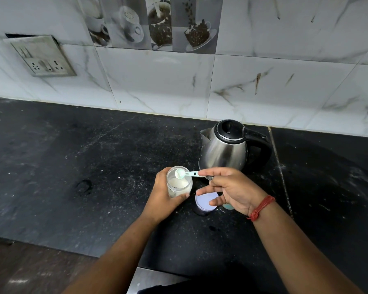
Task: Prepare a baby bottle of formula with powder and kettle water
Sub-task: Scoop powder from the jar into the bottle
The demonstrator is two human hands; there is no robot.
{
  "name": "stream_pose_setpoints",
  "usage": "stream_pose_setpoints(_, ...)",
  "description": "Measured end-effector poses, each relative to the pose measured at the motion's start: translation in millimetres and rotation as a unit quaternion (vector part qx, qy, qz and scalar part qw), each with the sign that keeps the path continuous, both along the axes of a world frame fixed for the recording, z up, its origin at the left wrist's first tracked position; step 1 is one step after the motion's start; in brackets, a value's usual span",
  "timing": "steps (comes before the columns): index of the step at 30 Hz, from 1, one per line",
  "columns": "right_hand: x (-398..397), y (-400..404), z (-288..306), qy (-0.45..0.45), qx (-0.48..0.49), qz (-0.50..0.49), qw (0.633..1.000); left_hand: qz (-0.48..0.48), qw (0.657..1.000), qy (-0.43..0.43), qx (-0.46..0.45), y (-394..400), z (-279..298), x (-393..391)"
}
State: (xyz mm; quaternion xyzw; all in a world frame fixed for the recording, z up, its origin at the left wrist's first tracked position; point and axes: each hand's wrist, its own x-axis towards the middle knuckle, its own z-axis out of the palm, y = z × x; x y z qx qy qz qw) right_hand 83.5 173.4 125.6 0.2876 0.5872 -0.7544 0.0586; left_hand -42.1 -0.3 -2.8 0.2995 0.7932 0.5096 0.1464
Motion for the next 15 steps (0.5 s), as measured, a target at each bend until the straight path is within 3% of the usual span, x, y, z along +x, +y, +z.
stream_pose_setpoints(11, 3.5, 4.0, -4.2, 0.014, -0.038, -0.046, 0.998, 0.013, 0.997, -0.067, -0.021, -8.9, -6.5, -5.0)
stream_pose_setpoints(15, 8.6, 11.6, -4.4, 0.023, -0.033, -0.057, 0.998, 0.046, 0.999, 0.0, 0.002, -11.1, 13.1, -2.8)
